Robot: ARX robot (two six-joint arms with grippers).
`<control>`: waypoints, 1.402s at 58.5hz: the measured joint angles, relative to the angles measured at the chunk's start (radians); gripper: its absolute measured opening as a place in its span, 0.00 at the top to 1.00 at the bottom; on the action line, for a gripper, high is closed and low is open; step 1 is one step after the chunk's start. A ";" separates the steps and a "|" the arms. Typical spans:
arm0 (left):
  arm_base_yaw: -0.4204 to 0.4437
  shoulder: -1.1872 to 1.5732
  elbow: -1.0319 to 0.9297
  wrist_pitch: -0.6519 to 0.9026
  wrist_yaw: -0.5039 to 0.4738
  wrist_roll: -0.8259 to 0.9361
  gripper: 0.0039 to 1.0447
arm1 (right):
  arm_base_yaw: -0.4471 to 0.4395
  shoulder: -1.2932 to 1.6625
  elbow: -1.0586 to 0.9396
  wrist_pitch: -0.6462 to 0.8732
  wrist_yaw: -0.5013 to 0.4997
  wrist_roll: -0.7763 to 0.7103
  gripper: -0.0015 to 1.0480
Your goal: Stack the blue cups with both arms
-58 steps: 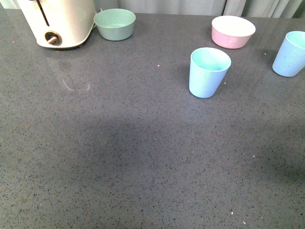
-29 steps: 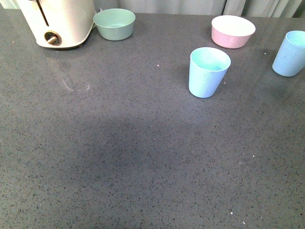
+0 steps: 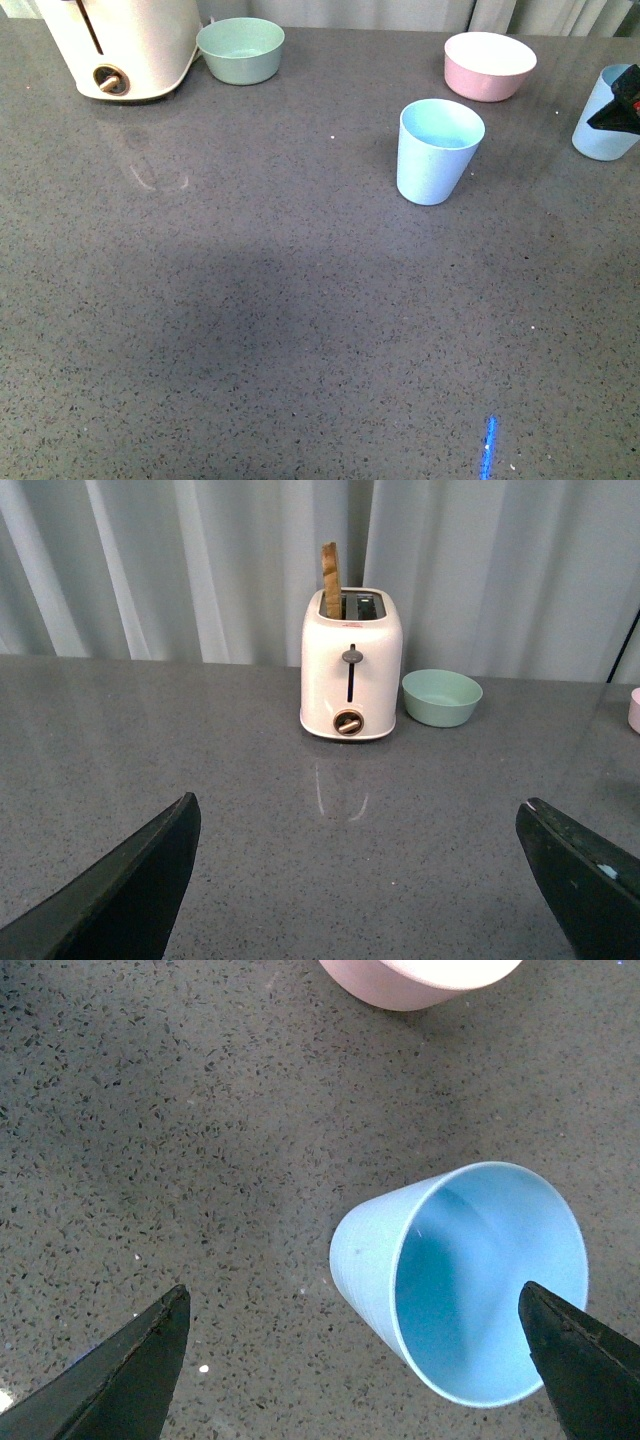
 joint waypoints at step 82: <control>0.000 0.000 0.000 0.000 0.000 0.000 0.08 | -0.014 -0.244 -0.003 -0.283 -0.237 0.039 0.98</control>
